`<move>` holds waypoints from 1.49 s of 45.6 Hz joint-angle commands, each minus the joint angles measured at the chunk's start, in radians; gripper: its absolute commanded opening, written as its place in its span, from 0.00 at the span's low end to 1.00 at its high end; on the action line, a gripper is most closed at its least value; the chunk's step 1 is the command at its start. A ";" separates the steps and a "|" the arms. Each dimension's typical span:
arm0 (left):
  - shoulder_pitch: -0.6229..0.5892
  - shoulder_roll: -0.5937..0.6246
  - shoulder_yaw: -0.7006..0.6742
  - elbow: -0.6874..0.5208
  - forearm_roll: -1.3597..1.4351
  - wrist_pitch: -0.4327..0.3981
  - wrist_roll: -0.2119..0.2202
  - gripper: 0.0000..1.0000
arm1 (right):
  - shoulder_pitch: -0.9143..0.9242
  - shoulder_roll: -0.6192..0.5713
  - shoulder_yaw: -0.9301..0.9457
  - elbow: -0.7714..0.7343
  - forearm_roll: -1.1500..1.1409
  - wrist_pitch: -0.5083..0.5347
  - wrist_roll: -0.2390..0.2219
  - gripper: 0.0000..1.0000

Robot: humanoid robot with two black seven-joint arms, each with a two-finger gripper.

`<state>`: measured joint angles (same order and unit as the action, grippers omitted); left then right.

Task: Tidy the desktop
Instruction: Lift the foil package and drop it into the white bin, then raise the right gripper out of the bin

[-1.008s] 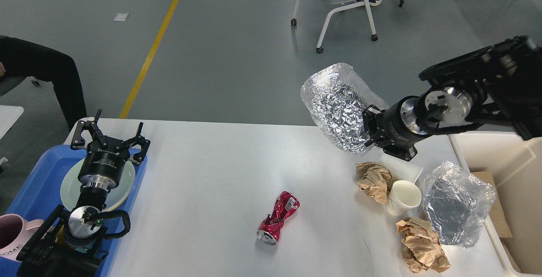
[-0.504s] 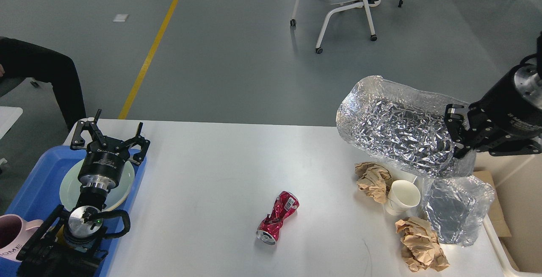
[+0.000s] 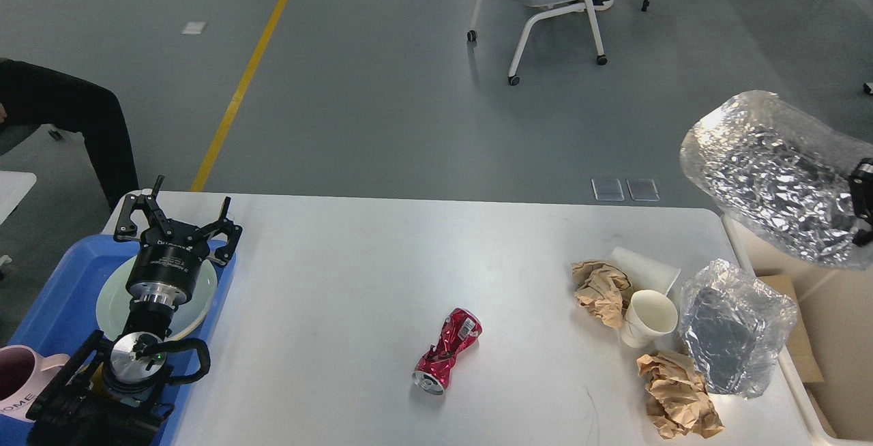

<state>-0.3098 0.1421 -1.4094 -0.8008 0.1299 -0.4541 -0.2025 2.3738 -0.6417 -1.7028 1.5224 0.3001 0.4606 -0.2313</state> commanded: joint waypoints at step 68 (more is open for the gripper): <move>0.000 -0.001 0.000 0.000 0.000 0.000 0.000 0.96 | -1.818 0.235 0.951 -1.384 0.004 -0.410 0.007 0.00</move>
<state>-0.3107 0.1424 -1.4098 -0.8007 0.1304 -0.4540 -0.2025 0.5582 -0.4219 -0.7516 0.1405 0.3037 0.0507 -0.2232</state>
